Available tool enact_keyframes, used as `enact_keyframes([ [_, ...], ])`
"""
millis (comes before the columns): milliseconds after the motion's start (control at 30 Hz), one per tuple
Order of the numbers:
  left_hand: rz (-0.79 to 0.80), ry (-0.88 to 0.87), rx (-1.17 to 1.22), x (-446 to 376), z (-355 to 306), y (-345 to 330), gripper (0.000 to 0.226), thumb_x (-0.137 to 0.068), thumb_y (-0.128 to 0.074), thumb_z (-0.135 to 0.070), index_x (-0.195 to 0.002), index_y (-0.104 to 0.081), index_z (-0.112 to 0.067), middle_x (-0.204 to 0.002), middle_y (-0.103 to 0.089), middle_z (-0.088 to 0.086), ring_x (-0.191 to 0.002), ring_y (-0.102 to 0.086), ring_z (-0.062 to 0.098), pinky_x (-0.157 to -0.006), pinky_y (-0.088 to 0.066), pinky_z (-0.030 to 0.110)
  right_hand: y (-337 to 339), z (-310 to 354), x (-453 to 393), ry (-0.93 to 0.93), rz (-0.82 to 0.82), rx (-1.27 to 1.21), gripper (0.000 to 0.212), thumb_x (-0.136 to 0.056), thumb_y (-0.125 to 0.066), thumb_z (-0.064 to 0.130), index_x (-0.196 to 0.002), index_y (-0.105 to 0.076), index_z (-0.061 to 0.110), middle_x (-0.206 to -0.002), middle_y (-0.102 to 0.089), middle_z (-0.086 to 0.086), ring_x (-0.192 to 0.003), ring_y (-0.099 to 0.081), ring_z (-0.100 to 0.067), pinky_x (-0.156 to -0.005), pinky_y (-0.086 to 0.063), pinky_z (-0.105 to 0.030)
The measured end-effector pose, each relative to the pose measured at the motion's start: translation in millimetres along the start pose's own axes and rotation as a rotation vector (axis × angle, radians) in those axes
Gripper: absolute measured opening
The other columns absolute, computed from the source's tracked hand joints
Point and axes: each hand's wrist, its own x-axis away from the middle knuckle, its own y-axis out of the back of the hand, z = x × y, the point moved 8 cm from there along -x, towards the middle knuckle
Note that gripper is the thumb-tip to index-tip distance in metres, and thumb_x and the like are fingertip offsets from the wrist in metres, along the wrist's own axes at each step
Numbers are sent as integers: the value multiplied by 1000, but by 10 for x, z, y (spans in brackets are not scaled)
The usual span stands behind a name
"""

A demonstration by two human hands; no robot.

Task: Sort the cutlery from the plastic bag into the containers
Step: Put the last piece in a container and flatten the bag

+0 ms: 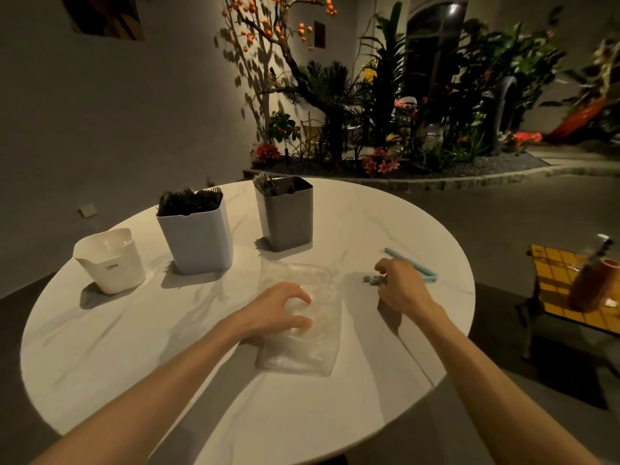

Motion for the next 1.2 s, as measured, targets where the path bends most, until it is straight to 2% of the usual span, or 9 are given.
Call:
enact_keyframes([
  [167,-87,-12,-34,-56,-107,21,34,-83,-75,-45,-115,-68,-36,-142,-51,-14,-133,-45,9,-105,-33,26,112,-282,-40,-98,31,112,104,-68,-74,76,-152,-31,32,-160,-26,-9,-144,-27,-34,-114,-25,-56],
  [267,-509,31,-59,64,-152,429,10,-90,-68,-37,-97,-72,-32,-123,-68,-9,-113,-61,16,-92,-46,32,0,-526,-28,-242,114,45,85,-63,-72,82,-120,-56,22,-123,-55,-6,-110,-48,-23,-96,-41,-45],
  [333,-605,158,-4,93,14,605,14,-89,-67,-35,-102,-70,-32,-121,-68,-4,-107,-62,19,-87,-49,34,-32,-530,-6,-233,59,-66,59,-73,-73,72,-104,-67,22,-100,-61,2,-95,-51,-16,-89,-42,-39],
  [500,-343,505,242,98,562,509,65,-79,-76,-43,-134,-49,-23,-132,-56,7,-113,-57,30,-96,-53,45,126,-213,30,-128,-89,-466,22,-87,-77,38,-99,-77,20,-92,-71,2,-84,-64,-18,-82,-60,-43],
  [733,-358,615,641,195,582,476,33,-97,-54,-41,-107,-55,-9,-95,-67,14,-78,-65,29,-69,-55,35,-99,907,448,236,161,-513,34,-83,-77,50,-104,-80,24,-91,-71,13,-83,-64,-9,-76,-54,-26],
  [833,-339,638,440,192,574,503,54,-96,-45,-64,-116,-51,-15,-105,-67,12,-87,-68,31,-76,-61,39,-315,947,535,249,146,-258,32,-82,-75,56,-103,-79,32,-92,-58,16,-88,-54,-6,-82,-50,-30],
  [967,-212,590,358,143,494,364,89,-67,-71,-79,-121,-55,-10,-99,-66,8,-88,-66,25,-67,-54,30,-444,863,593,218,118,-296,30,-80,-75,59,-103,-78,40,-102,-56,8,-101,-51,-12,-89,-45,-34],
  [1067,-115,555,283,126,377,235,82,-59,-87,-66,-111,-57,-10,-93,-62,3,-81,-61,17,-57,-49,26,-447,858,599,233,165,-362,27,-81,-77,55,-104,-78,40,-100,-56,15,-97,-51,-8,-84,-46,-24],
  [1200,-60,469,295,47,301,99,72,-57,-91,-59,-104,-61,-13,-97,-62,2,-85,-56,15,-66,-48,24,-388,841,623,240,197,-399,22,-82,-79,49,-102,-80,38,-92,-55,20,-93,-53,-9,-79,-48,-21],
])
